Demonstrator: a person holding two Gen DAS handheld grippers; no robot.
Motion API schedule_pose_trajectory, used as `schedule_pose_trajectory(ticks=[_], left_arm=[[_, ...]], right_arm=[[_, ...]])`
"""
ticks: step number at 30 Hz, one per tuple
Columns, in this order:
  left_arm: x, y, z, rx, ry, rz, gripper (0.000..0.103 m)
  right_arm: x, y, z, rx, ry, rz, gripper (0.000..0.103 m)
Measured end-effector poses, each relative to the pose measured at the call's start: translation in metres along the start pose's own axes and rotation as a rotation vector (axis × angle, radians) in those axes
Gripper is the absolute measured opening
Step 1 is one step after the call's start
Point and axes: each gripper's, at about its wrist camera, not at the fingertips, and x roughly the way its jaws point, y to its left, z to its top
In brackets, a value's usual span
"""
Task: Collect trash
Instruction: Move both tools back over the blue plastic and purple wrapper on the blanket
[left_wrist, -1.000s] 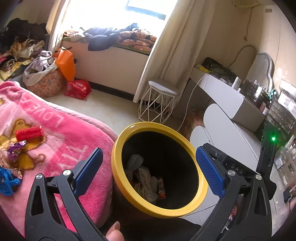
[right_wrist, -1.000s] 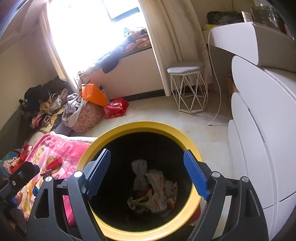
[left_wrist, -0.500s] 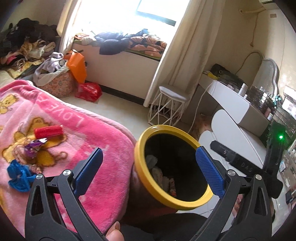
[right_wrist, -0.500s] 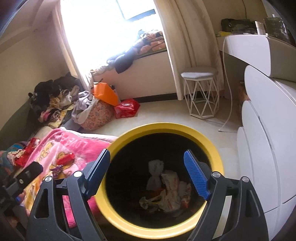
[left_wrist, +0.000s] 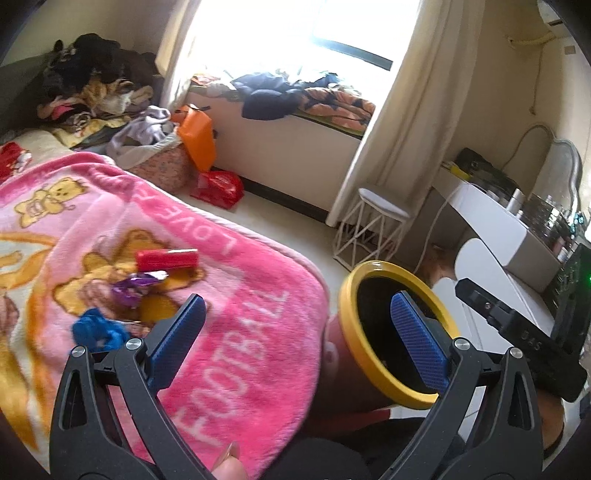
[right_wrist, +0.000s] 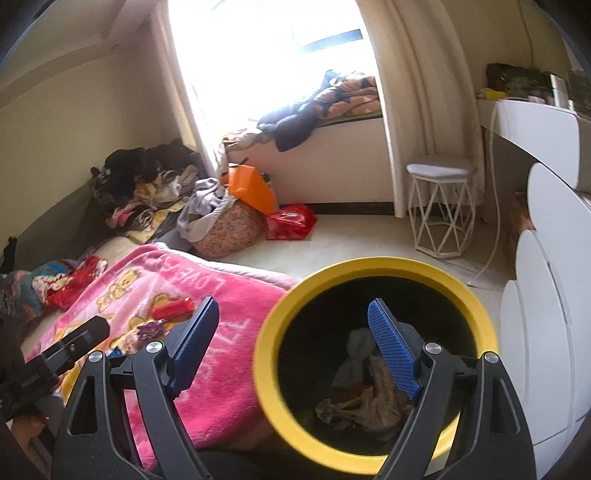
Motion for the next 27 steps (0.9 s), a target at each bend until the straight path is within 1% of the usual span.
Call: schedule_pose_trajectory(ticks=[11,16,22,27], left_arm=[[-0.016,0.041,0.004,-0.025,-0.025,0.078,0.092],[-0.024,0.064,0.004,-0.056,-0.039,0.125,0.092],[-0.028,0.092,-0.002,-0.077,-0.029,0.18,0.092],[-0.029,0.115,-0.01,-0.079,-0.004,0.209,0.092]], right_arm=[[0.015,0.046,-0.007,-0.078,0.048,0.073,0.081],[0.028,0.066,-0.009,-0.102,0.082,0.114,0.081],[0.044,0.085,-0.01,-0.119,0.112,0.15,0.081],[0.062,0.1,-0.007,-0.096,0.151,0.188,0.081]])
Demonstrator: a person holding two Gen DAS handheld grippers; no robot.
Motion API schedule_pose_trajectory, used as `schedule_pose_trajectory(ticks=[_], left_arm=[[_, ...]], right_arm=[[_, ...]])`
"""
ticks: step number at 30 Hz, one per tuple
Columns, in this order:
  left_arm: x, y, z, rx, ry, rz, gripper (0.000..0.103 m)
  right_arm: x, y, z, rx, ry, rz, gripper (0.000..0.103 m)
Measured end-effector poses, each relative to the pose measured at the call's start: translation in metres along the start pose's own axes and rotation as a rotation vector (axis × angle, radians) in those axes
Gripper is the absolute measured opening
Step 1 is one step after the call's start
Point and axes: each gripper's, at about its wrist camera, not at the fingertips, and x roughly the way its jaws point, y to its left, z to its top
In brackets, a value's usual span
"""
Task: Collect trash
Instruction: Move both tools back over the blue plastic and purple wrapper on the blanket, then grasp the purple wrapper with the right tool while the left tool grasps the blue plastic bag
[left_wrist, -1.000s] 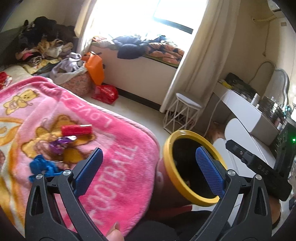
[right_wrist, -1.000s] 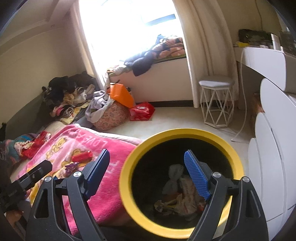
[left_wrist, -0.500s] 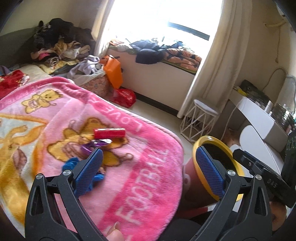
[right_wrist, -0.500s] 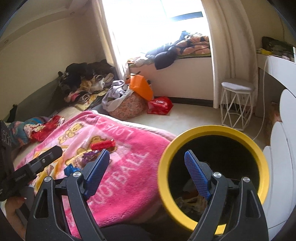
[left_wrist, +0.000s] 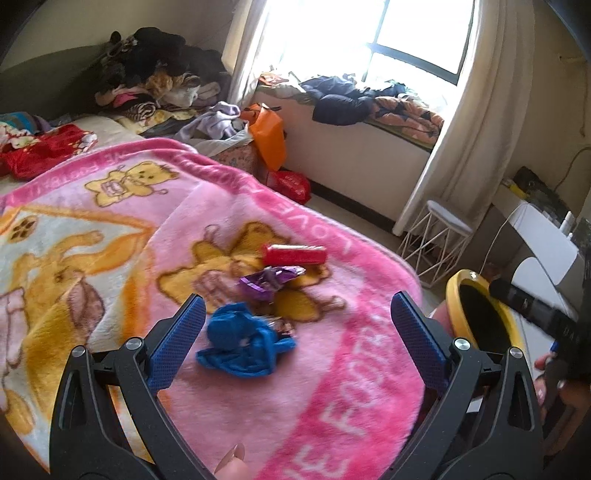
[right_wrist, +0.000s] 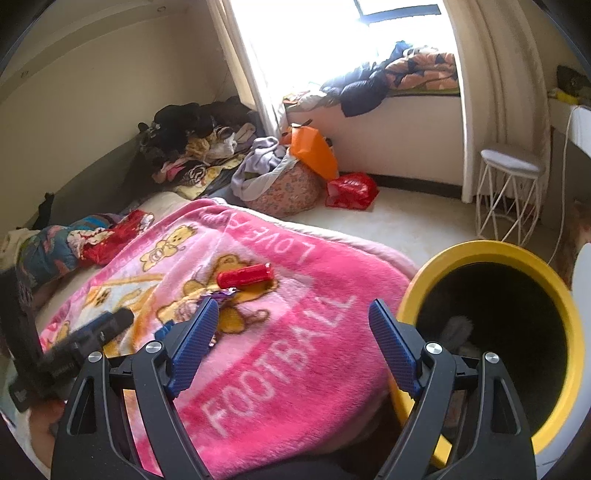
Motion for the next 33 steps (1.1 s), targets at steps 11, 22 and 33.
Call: schedule_pose_trajectory(ticks=[11,22,33], left_arm=[[0.014,0.039,-0.019,-0.04,0.067,0.011,0.092],[0.039,0.047,-0.038,-0.083,0.132,-0.022,0.086],[0.052,0.064,-0.049,-0.153,0.175,-0.013,0.05]], right_arm=[[0.055,0.035,0.01,-0.011,0.069,0.032,0.081],[0.128,0.064,0.006,-0.001,0.176,0.04,0.081],[0.181,0.084,0.003,0.028,0.263,0.071,0.081]])
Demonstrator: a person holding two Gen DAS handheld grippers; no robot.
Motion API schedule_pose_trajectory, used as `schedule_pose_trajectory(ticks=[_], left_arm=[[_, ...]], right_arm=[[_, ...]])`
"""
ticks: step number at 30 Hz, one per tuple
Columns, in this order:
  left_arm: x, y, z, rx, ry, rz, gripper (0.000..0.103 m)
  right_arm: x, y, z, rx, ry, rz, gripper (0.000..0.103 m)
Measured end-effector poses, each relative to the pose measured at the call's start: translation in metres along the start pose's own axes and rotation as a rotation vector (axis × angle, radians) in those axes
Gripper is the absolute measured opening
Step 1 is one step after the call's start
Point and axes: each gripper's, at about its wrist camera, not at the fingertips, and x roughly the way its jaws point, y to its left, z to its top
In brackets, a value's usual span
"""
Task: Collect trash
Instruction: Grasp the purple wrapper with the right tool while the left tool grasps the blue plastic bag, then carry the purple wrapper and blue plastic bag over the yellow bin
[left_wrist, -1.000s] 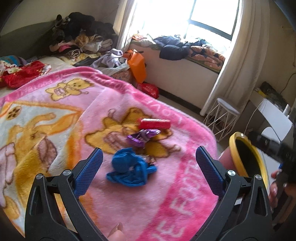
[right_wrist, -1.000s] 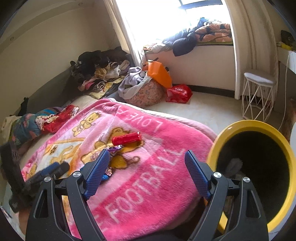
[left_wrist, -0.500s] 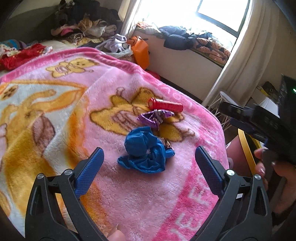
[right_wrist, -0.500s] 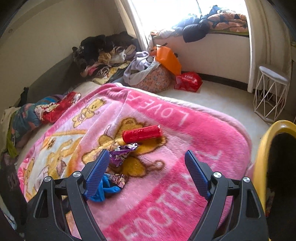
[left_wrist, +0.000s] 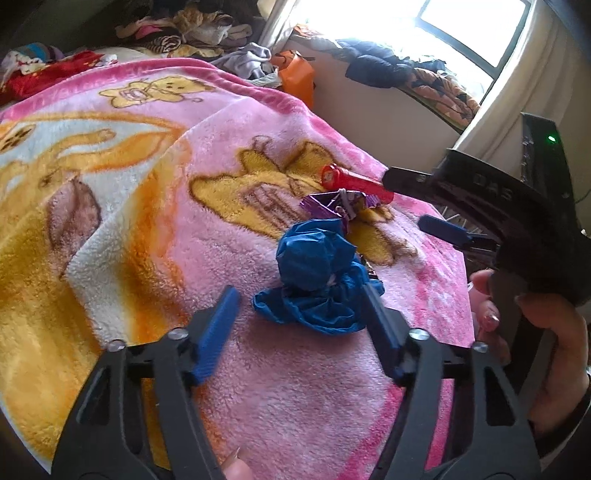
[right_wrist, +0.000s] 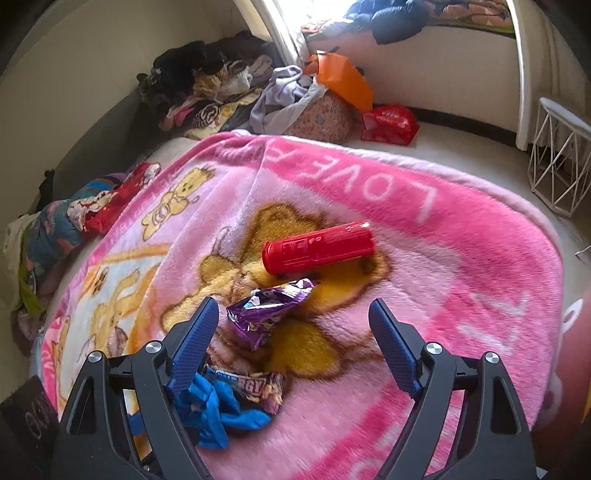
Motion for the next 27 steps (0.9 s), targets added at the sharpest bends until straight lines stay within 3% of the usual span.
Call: schedule_pose_trajectory(ticks=[1,3,6,9,11,14,16,27], left_arm=[[0.0,0.001,-0.001,-0.002,0.003,-0.002,0.045],[0.001,0.001,-0.002,-0.007,0.015,-0.013,0.027],[0.001,-0.001,-0.003,-0.004,0.026,-0.035,0.017],[0.001,-0.006,-0.004,0.007,0.03,-0.054,0.011],[0.001,-0.009,-0.004,0.014,0.032,-0.066,0.01],[0.001,-0.015,-0.005,0.029,0.035,-0.081,0.009],[0.0,-0.019,-0.005,0.038,0.035,-0.09,0.009],[-0.015,-0.038,0.0,0.084,0.009,-0.129,0.006]], right_arm=[[0.003,0.002,0.0,-0.005,0.002,-0.004,0.081],[0.011,0.005,0.0,-0.009,0.014,-0.015,0.081],[0.019,0.007,0.001,0.0,0.023,-0.014,0.08],[0.028,0.006,0.002,0.009,0.031,0.002,0.073],[0.032,0.001,0.002,0.038,0.037,0.019,0.069],[0.035,-0.009,0.002,0.085,0.041,0.058,0.04],[0.032,-0.013,0.001,0.092,0.033,0.076,0.031],[-0.028,-0.039,-0.021,0.109,-0.098,0.04,0.03]])
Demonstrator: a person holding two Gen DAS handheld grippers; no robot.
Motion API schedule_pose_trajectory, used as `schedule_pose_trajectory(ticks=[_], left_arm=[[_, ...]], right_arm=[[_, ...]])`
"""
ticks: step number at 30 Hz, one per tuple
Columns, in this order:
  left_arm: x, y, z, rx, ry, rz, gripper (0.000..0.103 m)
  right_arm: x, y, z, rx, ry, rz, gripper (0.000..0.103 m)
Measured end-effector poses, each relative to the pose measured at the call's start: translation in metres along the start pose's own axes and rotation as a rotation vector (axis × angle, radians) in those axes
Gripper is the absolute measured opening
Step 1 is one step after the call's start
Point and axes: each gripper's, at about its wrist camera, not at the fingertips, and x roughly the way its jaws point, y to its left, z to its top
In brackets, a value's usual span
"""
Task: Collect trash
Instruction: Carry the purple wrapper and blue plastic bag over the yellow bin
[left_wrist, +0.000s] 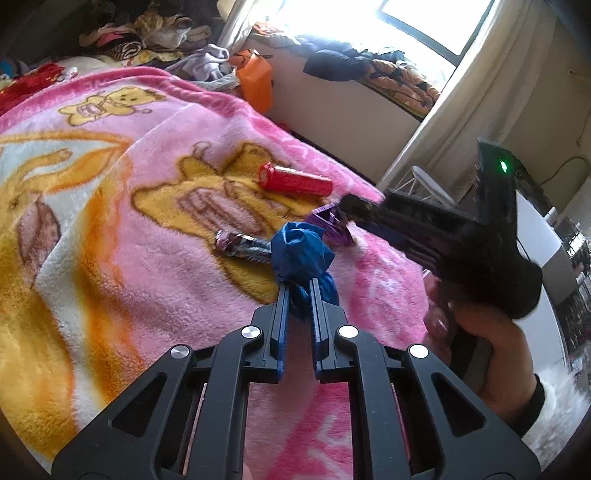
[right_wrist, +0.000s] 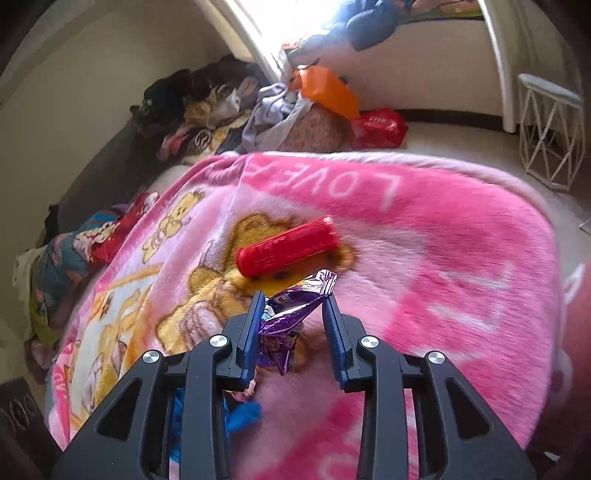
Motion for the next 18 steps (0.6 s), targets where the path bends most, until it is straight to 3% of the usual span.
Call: schedule_pose_trajectory(ticks=[7,18], left_arm=[[-0.008,-0.022,0.006,0.034,-0.03,-0.026,0.004],[-0.021,-0.063,0.016,0.08,-0.076,-0.085,0.003]], right_arm=[[-0.045,-0.026,-0.004,0.041,-0.062,-0.033,0.03],[-0.108,-0.049,0.006,0.004,-0.166,-0.093,0.03]])
